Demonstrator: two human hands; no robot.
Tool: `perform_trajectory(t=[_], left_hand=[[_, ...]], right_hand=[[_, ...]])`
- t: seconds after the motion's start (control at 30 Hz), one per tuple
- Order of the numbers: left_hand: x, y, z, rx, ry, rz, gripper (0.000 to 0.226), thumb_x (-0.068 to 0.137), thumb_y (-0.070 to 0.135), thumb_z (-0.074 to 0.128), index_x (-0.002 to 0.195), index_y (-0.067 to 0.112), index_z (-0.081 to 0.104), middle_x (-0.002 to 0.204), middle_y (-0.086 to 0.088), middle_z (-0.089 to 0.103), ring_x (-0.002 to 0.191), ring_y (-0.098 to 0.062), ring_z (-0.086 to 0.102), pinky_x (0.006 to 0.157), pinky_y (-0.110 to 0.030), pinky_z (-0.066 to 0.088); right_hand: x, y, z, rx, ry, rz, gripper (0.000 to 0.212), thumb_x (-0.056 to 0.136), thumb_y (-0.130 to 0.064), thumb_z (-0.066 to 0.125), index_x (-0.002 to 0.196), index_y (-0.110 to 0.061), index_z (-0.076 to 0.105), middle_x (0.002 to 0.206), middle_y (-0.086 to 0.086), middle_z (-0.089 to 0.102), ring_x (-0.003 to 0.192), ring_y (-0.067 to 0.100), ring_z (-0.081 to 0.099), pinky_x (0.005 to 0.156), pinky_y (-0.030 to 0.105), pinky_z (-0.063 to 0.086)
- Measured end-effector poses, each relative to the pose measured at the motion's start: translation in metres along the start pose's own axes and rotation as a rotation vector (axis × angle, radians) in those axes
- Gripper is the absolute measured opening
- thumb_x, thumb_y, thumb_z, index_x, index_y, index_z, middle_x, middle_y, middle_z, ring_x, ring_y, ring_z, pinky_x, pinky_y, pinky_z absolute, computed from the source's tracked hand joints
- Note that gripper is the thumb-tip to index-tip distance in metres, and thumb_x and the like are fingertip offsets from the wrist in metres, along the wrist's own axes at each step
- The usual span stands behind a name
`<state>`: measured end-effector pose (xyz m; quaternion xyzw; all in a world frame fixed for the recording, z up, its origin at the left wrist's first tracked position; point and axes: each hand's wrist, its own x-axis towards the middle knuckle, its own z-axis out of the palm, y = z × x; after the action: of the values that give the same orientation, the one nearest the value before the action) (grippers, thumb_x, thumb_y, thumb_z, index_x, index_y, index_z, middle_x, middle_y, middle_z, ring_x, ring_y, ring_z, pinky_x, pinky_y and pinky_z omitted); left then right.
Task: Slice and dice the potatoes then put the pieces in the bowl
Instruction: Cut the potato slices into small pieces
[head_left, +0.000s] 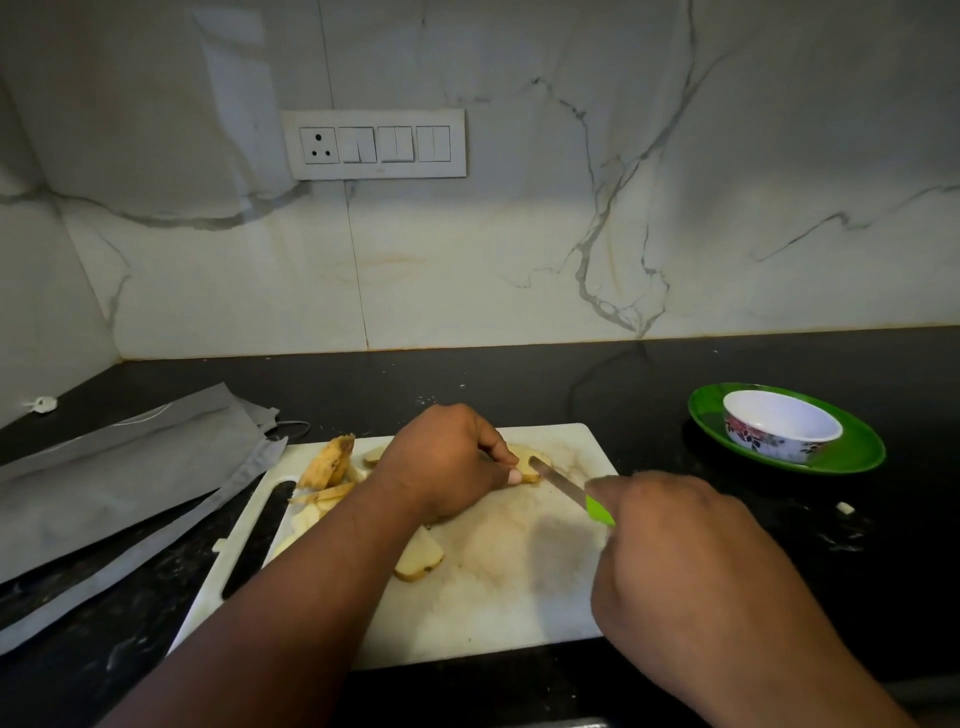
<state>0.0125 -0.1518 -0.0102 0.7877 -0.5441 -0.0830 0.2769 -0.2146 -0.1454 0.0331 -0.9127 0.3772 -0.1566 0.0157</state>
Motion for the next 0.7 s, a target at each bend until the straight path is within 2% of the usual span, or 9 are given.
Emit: perform_trajectory(t=[0.1,0.2,0.3,0.43,0.57,0.63,0.7], left_hand=[[-0.001,0.0,0.0,-0.014,0.006,-0.007,0.011,0.084,0.041,0.085,0.093,0.036,0.083,0.1,0.021,0.076,0.092,0.002,0.067,0.094,-0.033,0.059],[0.0,-0.001,0.0,-0.024,0.012,-0.011,0.01,0.083,0.04,0.086,0.09,0.035,0.083,0.093,0.02,0.076,0.087,0.002,0.067,0.091,-0.034,0.059],[0.002,-0.002,0.001,-0.032,0.01,-0.007,0.011,0.081,0.041,0.087,0.09,0.034,0.084,0.091,0.02,0.077,0.086,0.002,0.068,0.091,-0.034,0.06],[0.003,-0.002,0.0,-0.049,-0.002,-0.013,0.009,0.082,0.039,0.087,0.088,0.034,0.083,0.093,0.02,0.077,0.088,0.001,0.068,0.093,-0.033,0.059],[0.002,-0.002,0.0,-0.056,0.004,-0.018,0.011,0.081,0.039,0.088,0.088,0.034,0.083,0.093,0.02,0.076,0.088,0.003,0.067,0.094,-0.033,0.059],[0.002,-0.002,0.0,-0.057,0.0,-0.023,0.011,0.082,0.039,0.087,0.09,0.033,0.083,0.099,0.019,0.076,0.092,0.002,0.067,0.096,-0.033,0.058],[0.001,-0.002,0.0,-0.036,0.007,-0.014,0.013,0.082,0.04,0.086,0.092,0.033,0.083,0.107,0.019,0.075,0.098,0.0,0.065,0.097,-0.033,0.056]], right_hand=[[0.02,-0.005,0.01,0.01,0.069,-0.002,0.035,0.086,-0.021,0.053,0.12,-0.029,0.06,0.099,-0.008,0.056,0.075,0.012,0.05,0.061,0.018,0.04],[0.037,-0.011,0.023,0.041,0.066,-0.003,0.027,0.087,-0.021,0.056,0.113,-0.028,0.062,0.095,-0.007,0.056,0.076,0.01,0.055,0.065,0.02,0.049],[0.042,-0.012,0.033,0.071,0.07,0.0,0.024,0.086,-0.019,0.055,0.106,-0.026,0.063,0.09,-0.008,0.054,0.073,0.011,0.054,0.065,0.021,0.05],[0.035,-0.008,0.041,0.077,0.071,-0.003,0.04,0.085,-0.016,0.05,0.121,-0.03,0.061,0.097,-0.009,0.057,0.083,0.011,0.059,0.068,0.021,0.051],[0.017,0.001,0.036,0.033,0.055,-0.025,0.043,0.088,-0.018,0.047,0.128,-0.031,0.057,0.094,-0.01,0.052,0.081,0.012,0.052,0.066,0.018,0.04],[0.006,0.003,0.026,0.019,0.019,-0.028,0.044,0.089,-0.02,0.048,0.132,-0.031,0.053,0.105,-0.008,0.055,0.091,0.013,0.055,0.069,0.018,0.037],[-0.003,0.004,0.014,0.01,-0.029,-0.017,0.045,0.089,-0.023,0.051,0.134,-0.031,0.05,0.111,-0.007,0.055,0.1,0.015,0.056,0.074,0.02,0.04]])
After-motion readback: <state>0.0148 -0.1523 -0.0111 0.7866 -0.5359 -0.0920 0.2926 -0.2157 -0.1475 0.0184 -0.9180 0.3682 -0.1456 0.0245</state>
